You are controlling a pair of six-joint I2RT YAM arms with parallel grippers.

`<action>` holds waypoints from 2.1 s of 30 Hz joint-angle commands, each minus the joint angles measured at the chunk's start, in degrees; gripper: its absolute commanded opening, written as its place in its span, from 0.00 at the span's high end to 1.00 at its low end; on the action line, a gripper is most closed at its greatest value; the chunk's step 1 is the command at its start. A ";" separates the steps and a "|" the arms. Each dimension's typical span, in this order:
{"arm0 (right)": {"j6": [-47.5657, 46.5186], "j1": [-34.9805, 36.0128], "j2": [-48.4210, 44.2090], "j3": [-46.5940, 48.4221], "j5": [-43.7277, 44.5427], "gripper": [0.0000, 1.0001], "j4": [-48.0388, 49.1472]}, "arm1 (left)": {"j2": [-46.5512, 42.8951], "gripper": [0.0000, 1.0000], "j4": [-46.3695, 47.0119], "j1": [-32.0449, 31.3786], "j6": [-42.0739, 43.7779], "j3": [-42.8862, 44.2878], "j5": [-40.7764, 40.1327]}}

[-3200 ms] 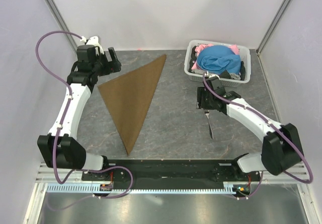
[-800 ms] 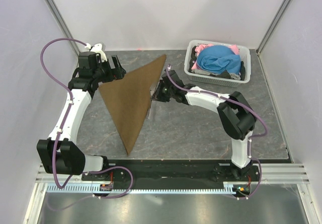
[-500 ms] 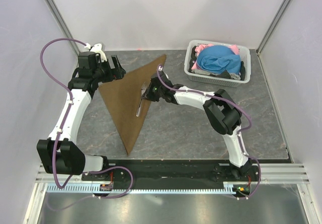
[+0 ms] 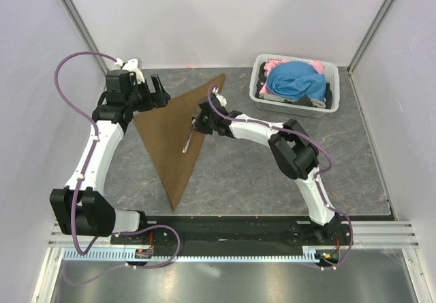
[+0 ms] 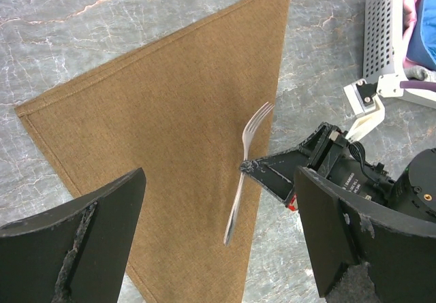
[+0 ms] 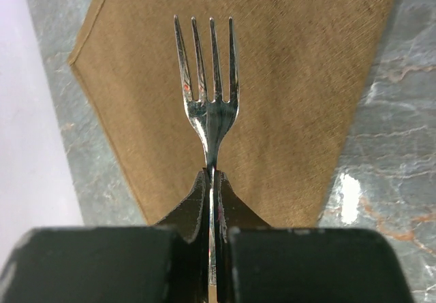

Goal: Fold the napkin, place the utensils inside, and roll it up
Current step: Place the utensil onto the napkin, then fold the napkin

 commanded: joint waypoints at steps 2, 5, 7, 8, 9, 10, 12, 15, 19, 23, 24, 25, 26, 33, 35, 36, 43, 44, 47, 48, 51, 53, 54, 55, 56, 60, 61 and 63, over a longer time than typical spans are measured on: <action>-1.75 0.23 3.23 5.60 2.57 1.00 -2.26 | -1.25 0.03 1.70 0.26 -0.77 0.90 0.48; -2.54 0.31 5.25 7.98 2.31 1.00 -3.84 | -1.25 0.03 1.70 0.26 -0.77 0.98 0.57; -2.54 0.31 6.04 8.25 2.40 1.00 -4.11 | -1.25 0.03 1.70 0.17 -0.77 0.98 0.49; -2.45 0.31 6.22 8.43 2.75 1.00 -4.20 | -1.17 0.03 1.70 0.26 -0.68 0.90 0.57; -2.37 0.31 6.40 8.43 3.01 1.00 -4.29 | -1.25 0.03 1.61 0.26 -0.68 0.90 0.57; -2.45 0.31 6.57 8.43 3.10 1.00 -4.20 | -1.17 0.03 1.70 0.26 -0.77 0.98 0.49; -2.37 0.32 6.75 8.60 3.36 1.00 -4.29 | -1.17 0.03 1.61 0.26 -0.68 0.98 0.66; -2.71 0.31 7.10 9.04 2.58 0.93 -4.29 | -1.17 0.03 1.61 0.26 -0.77 0.90 0.75; -3.77 0.31 7.54 10.10 0.82 0.70 -4.37 | -1.17 0.03 1.61 0.26 -0.77 0.90 0.84; -4.82 0.31 6.67 10.19 0.55 0.57 -4.20 | -1.17 0.03 1.52 0.26 -0.77 0.98 0.84; -5.00 0.31 5.97 10.19 0.55 0.54 -4.20 | -1.17 0.03 1.52 0.26 -0.68 0.90 0.84; -5.26 0.31 5.44 9.84 0.47 0.54 -4.20 | -1.17 0.03 1.61 0.26 -0.59 0.98 0.84; -6.22 0.31 4.74 9.49 0.38 0.54 -3.42 | -1.17 0.03 1.52 0.26 -0.59 0.98 0.84; -12.55 -1.79 -3.62 3.95 -1.90 0.52 3.79 | -1.16 0.03 1.61 0.26 -0.68 0.90 0.84; -13.35 -3.80 -4.15 2.28 -2.61 0.53 5.02 | -1.17 0.03 1.61 0.26 -0.68 0.98 0.92; -13.35 -4.60 -4.06 1.75 -4.09 0.53 5.29 | -1.25 0.03 1.52 0.26 -0.77 0.90 0.92; -14.14 -10.40 -1.51 -0.19 -8.41 0.57 9.60 | -0.90 0.03 1.61 0.26 -0.85 0.98 1.10; -14.14 -11.19 -0.90 -0.19 -8.32 0.60 9.77 | -0.81 0.03 1.70 0.26 -0.85 0.90 1.10; -14.32 -12.34 0.15 -0.10 -8.24 0.61 11.27 | -0.64 0.03 1.70 0.26 -1.03 0.90 1.36; -14.41 -12.34 0.59 0.08 -8.24 0.61 11.70 | -0.55 0.03 1.61 0.26 -0.94 0.98 1.36; -14.58 -12.78 2.53 1.04 -8.15 0.62 11.97 | -0.37 0.03 1.70 0.26 -1.03 0.98 1.63; -14.50 -13.13 4.02 1.75 -8.50 0.62 12.06 | -0.29 0.03 1.61 0.26 -1.12 0.98 1.71; -14.49 -13.13 4.37 1.84 -8.50 0.62 12.06 | -0.11 0.03 1.61 0.26 -1.03 0.98 1.72; -14.49 -13.31 4.81 2.01 -8.50 0.62 12.06 | -0.20 0.03 1.61 0.26 -0.94 0.98 1.63; -14.49 -13.40 5.43 2.10 -8.33 0.62 12.06 | -0.11 0.03 1.61 0.26 -1.03 0.98 1.54; -14.14 -13.49 6.22 2.19 -8.15 0.63 12.06 | 0.06 0.03 1.52 0.26 -0.94 0.90 1.71; -14.06 -13.48 6.48 2.19 -8.06 0.63 12.06 | 0.07 0.03 1.61 0.26 -1.03 0.98 1.72; -14.14 -13.48 6.75 2.19 -7.71 0.63 12.06 | 0.15 0.03 1.61 0.26 -1.12 0.90 1.80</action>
